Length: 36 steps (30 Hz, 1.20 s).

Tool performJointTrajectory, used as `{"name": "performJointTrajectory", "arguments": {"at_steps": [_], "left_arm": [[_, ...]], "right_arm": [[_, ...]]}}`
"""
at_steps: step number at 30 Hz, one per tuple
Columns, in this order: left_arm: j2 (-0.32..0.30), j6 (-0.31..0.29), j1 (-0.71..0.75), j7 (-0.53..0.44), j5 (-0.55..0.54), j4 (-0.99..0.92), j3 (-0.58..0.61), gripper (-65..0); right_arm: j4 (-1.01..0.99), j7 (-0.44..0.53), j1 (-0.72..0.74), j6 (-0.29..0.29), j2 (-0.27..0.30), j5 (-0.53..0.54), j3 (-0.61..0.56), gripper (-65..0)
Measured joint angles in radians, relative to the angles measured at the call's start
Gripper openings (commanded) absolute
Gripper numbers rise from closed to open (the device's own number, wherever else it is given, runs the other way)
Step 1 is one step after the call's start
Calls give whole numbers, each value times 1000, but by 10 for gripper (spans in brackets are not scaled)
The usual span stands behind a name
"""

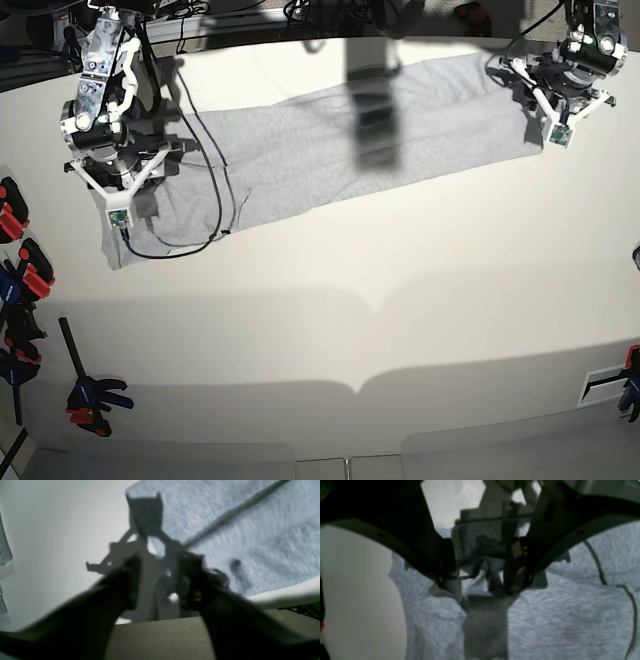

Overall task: Fold the T-shirt properly
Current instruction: 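Release the fabric and move both grippers to the strip's two ends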

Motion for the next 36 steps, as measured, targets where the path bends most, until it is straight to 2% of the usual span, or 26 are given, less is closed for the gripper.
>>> {"name": "performJointTrajectory", "arguments": {"at_steps": [2, 5, 10, 12, 16, 18, 21, 25, 28, 31, 34, 36], "left_arm": [[0, 0, 0, 0, 0, 0, 0, -366], [0, 0, 0, 0, 3, 0, 0, -366], [-3, 0, 0, 27, 3, 14, 0, -366], [-3, 0, 0, 13, 3, 31, -1, -366], [-3, 0, -3, -160, 2, 48, -2, -366], [-3, 2, -10, -230, -41, 48, -2, -366], [8, 0, -11, -245, -141, 30, -2, -366], [87, 0, -14, -283, -129, -101, -2, -366], [130, -3, -44, -278, -122, -230, -2, -366], [148, -31, -77, -269, -129, -304, -2, -366], [150, -85, -77, -309, -133, -357, -3, -366], [148, -91, -86, -347, -93, -391, -3, -366]], "right_arm": [[0, -43, 0, 0, 0, -9, 0, -351], [12, -42, 0, 0, 0, -59, 1, -351], [177, -24, 3, -8, 0, -45, 1, -351], [250, -21, 1, -8, 0, 12, 1, -351], [300, 155, 3, -4, 0, 135, 1, -352], [257, 197, 6, 0, 0, 171, 0, -353], [143, 208, 5, -5, 0, 148, 0, -353], [-44, 293, 1, -1, 0, 153, 1, -353], [-182, 315, 3, 13, 0, 150, 1, -353], [-278, 354, 1, 60, 1, 159, 2, -353], [-331, 370, 14, 69, 16, 174, 5, -353], [-335, 370, 14, 69, 19, 173, 5, -353]]}}
